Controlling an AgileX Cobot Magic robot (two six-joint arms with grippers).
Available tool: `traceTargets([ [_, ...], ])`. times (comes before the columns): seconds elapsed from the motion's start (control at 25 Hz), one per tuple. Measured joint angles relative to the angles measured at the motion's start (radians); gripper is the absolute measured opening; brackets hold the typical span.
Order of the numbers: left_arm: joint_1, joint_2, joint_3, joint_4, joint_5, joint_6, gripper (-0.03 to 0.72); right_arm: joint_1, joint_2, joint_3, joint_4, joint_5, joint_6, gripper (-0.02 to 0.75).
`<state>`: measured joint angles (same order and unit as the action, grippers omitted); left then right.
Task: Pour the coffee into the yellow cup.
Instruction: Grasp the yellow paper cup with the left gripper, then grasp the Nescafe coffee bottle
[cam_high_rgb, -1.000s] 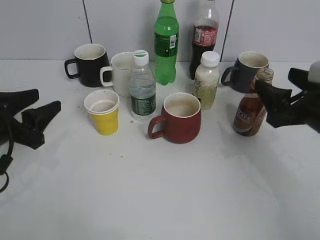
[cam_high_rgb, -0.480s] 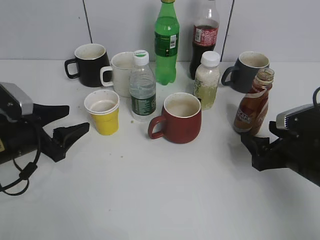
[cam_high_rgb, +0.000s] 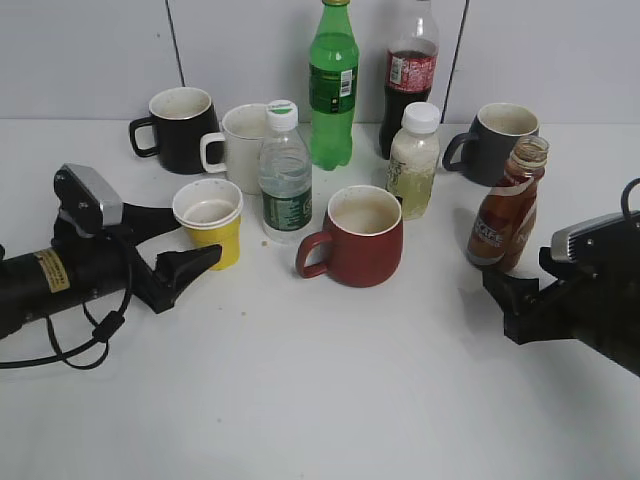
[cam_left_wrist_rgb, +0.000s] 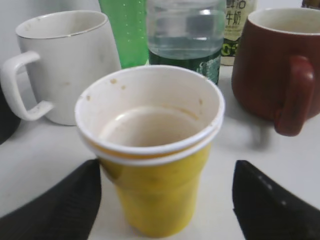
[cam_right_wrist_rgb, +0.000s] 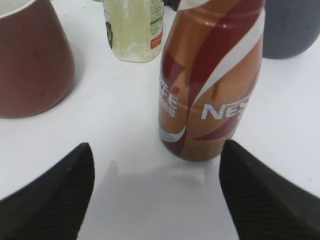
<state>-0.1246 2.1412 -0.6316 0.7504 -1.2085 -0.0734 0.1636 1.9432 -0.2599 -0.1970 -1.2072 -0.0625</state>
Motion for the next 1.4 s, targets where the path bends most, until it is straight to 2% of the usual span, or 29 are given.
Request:
traceTargets([
  [0.36,-0.032,0.086,-0.128,-0.001,0.016,-0.056,0.622,0.000,0.000,-0.040,0.003,-0.002,-0.001,0.587],
  [0.76,-0.062,0.153,-0.239,-0.001,0.089,-0.064,0.613,0.000,0.012,-0.081,0.006,-0.003,-0.001,0.585],
  [0.96,-0.067,0.160,-0.251,-0.026,0.091,-0.064,0.543,0.000,0.042,-0.106,0.006,-0.002,-0.001,0.585],
  [1.0,-0.067,0.160,-0.251,-0.042,0.091,-0.064,0.502,0.000,0.043,-0.110,0.006,-0.002,-0.001,0.585],
  [1.12,-0.067,0.160,-0.252,-0.049,0.091,-0.064,0.466,0.000,0.050,-0.121,0.006,-0.002,-0.002,0.587],
  [1.16,-0.067,0.160,-0.253,-0.052,0.091,-0.064,0.425,0.000,0.053,-0.125,0.005,-0.002,-0.002,0.589],
  [1.4,-0.067,0.160,-0.253,-0.051,0.090,-0.064,0.389,0.000,0.054,-0.147,-0.023,-0.002,-0.002,0.592],
])
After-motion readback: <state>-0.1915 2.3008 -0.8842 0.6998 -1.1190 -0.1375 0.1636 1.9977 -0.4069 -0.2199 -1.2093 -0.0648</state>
